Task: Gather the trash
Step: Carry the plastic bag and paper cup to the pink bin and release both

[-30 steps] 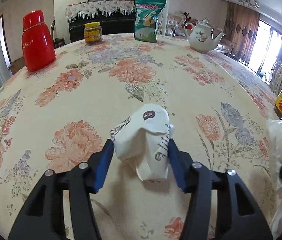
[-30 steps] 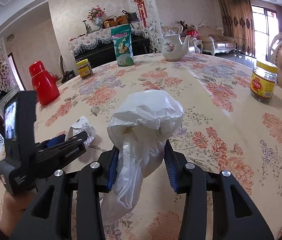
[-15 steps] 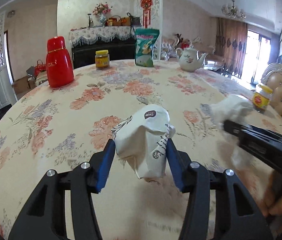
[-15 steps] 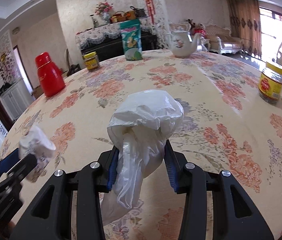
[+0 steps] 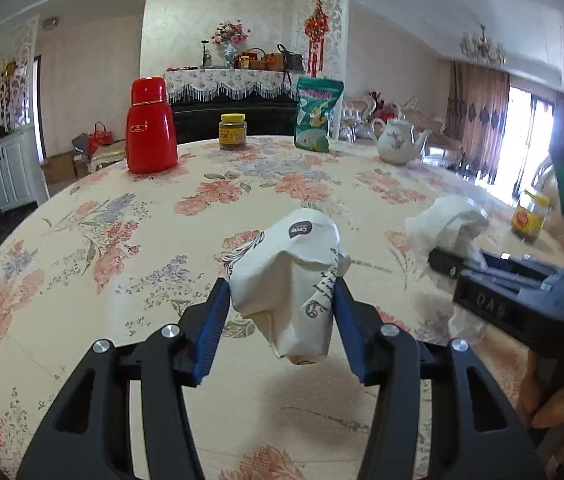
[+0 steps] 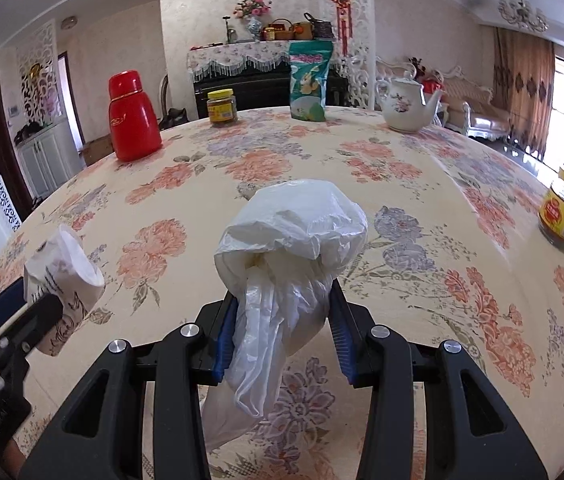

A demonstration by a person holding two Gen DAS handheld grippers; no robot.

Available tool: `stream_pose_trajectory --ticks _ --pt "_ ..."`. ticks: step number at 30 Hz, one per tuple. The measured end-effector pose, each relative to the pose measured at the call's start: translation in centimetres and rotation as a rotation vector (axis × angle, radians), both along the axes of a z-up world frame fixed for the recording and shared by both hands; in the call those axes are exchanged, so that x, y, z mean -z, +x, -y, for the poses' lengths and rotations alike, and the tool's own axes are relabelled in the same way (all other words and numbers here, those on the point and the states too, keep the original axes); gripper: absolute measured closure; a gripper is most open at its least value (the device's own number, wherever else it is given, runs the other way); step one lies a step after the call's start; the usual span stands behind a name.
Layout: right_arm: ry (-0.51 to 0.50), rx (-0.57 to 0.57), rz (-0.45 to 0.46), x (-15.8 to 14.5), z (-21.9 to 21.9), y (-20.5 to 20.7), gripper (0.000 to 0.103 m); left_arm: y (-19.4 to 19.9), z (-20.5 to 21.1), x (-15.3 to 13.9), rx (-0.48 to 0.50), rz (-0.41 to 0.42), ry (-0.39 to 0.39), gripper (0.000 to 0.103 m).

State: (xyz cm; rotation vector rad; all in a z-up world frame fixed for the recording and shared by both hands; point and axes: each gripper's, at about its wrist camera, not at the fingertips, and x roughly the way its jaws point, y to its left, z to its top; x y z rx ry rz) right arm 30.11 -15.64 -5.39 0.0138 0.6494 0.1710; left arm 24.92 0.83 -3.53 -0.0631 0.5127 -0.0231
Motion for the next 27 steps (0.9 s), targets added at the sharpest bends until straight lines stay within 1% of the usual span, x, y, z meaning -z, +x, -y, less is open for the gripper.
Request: stream_pose_trajectory --ticks 5,8,11,15,20,27 --pt "-0.027 -0.011 -0.014 0.0 -0.9 0.0 0.062 -0.7 -0.7 -0.3 -0.003 -0.015 -0.002 0.052" --pt "-0.053 -0.038 -0.012 -0.7 -1.6 -1.0 0.062 -1.7 -1.4 -0.3 -0.005 -0.025 0.003 0.052" --pt "-0.070 -0.060 -0.015 -1.1 -2.0 -2.4 0.062 -2.5 -2.6 -0.5 -0.007 -0.041 -0.027 0.052" --pt "-0.075 -0.089 -0.024 -1.1 -2.6 -4.8 0.062 -4.6 -3.7 -0.8 -0.014 -0.041 -0.049 0.052" --pt "-0.077 -0.136 -0.027 -1.2 -3.8 -8.0 0.062 -7.3 -4.7 -0.8 -0.018 -0.036 -0.038 0.052" --pt "-0.069 -0.213 -0.018 -1.3 -6.4 -11.7 0.062 -11.1 -7.0 -0.2 -0.051 -0.024 -0.025 0.052"
